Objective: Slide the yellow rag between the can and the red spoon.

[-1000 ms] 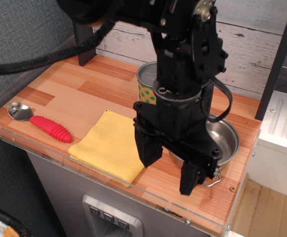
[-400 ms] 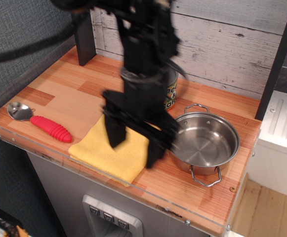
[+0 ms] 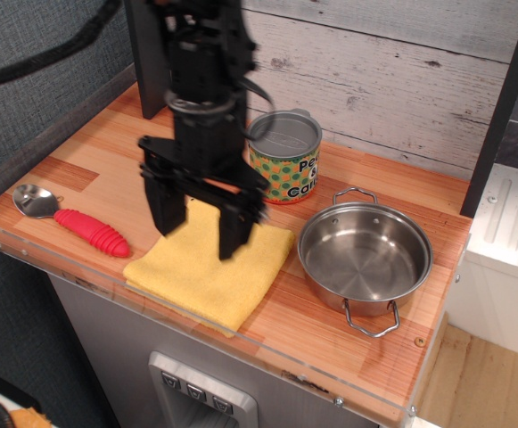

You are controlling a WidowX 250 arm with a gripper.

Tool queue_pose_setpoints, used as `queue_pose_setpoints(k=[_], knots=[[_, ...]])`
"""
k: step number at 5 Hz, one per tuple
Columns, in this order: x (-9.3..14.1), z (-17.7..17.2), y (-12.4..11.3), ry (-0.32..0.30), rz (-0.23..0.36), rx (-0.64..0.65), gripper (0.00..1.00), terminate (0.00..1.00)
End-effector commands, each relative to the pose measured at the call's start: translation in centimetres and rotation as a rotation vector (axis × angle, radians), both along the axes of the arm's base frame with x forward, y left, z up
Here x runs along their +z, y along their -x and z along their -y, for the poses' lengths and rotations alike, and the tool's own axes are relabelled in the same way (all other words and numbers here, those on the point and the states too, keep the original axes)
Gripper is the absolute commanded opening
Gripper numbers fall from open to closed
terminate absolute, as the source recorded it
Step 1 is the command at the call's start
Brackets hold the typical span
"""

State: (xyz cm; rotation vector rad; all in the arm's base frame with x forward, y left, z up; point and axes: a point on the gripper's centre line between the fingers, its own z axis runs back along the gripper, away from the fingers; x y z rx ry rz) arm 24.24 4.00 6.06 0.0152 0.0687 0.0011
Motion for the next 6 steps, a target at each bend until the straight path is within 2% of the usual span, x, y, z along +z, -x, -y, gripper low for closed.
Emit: queue_pose_setpoints(k=[1, 2, 3, 4, 6], knots=[[-1.4, -0.8, -1.4, -0.009, 0.047, -0.029, 0.0, 0.0], [-2.7, -0.4, -1.5, 0.005, 0.067, -0.062, 0.0, 0.0], [-3.5, 0.2, -1.8, -0.013, 0.098, -0.133, 0.0, 0.0], [-3.8, 0.4, -2.1, 0.018, 0.099, -0.164, 0.0, 0.0], [-4.3, 0.4, -2.5, -0.013, 0.102, -0.299, 0.0, 0.0]])
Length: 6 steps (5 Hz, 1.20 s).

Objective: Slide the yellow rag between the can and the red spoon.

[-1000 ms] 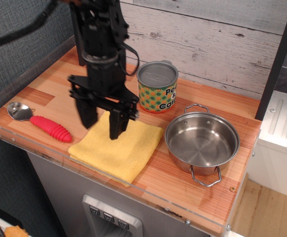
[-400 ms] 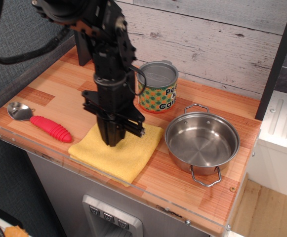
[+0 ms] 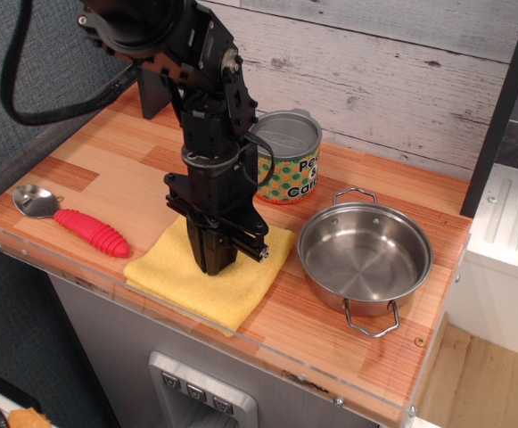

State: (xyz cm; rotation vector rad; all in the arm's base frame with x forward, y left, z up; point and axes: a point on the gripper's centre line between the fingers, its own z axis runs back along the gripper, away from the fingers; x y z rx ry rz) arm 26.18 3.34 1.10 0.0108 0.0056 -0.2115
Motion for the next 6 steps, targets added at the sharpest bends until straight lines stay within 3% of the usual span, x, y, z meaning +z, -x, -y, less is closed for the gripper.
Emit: queue_pose_setpoints(k=[1, 2, 4, 6], knots=[[0.5, -0.3, -0.9, -0.034, 0.055, -0.19, 0.0, 0.0], [0.5, 0.0, -1.1, -0.008, 0.067, -0.298, 0.0, 0.0], [0.9, 0.5, -1.6, -0.011, 0.059, -0.421, 0.0, 0.0], [1.2, -0.7, -1.9, -0.04, 0.049, -0.458, 0.0, 0.0]])
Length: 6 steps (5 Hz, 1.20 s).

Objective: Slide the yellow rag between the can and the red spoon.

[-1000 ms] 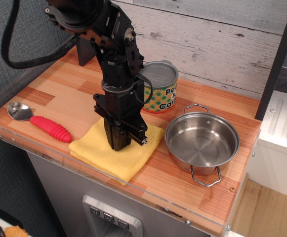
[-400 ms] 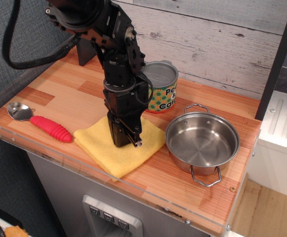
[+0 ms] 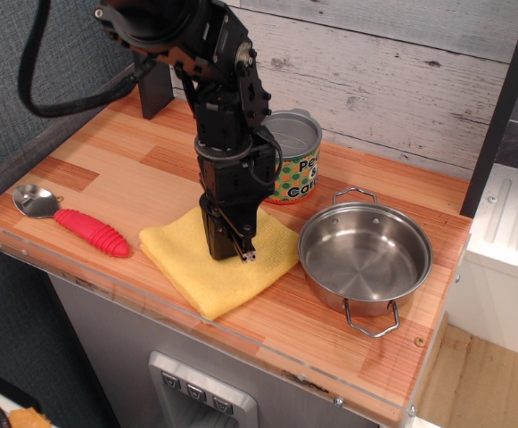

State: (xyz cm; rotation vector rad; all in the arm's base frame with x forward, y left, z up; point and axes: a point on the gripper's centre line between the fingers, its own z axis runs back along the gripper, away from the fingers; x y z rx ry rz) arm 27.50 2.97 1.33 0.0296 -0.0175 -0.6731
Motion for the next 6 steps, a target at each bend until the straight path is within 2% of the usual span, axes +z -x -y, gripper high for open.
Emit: queue_pose_setpoints(k=[1, 3, 4, 6], knots=[[1.0, -2.8, -0.7, -0.022, 0.018, 0.006, 0.0, 0.0], [0.8, -4.7, -1.4, 0.001, 0.017, 0.004, 0.0, 0.0], [0.6, -5.1, -2.2, 0.025, 0.051, -0.007, 0.0, 0.0], [0.5, -6.0, -3.5, 0.026, 0.062, -0.006, 0.0, 0.0]])
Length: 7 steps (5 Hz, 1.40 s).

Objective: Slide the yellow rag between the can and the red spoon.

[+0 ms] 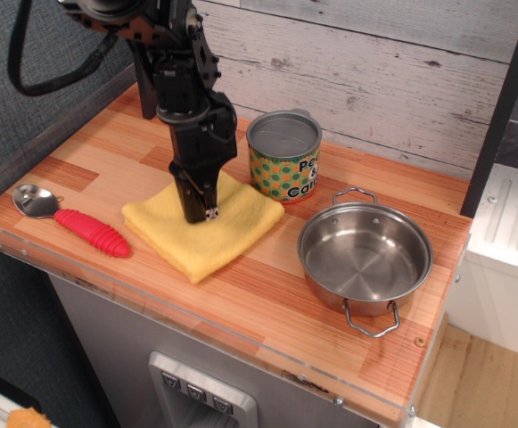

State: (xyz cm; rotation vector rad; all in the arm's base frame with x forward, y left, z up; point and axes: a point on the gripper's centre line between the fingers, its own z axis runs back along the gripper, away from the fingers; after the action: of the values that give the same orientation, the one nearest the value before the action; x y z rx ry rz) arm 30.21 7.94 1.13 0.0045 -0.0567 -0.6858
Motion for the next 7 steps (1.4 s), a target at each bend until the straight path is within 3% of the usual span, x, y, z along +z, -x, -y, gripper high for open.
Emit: queue_pose_setpoints(k=[1, 7], knots=[[0.4, -1.8, -1.1, -0.016, 0.025, 0.029, 0.0, 0.0], [0.4, -8.5, -2.8, -0.061, -0.015, 0.15, 0.0, 0.0]])
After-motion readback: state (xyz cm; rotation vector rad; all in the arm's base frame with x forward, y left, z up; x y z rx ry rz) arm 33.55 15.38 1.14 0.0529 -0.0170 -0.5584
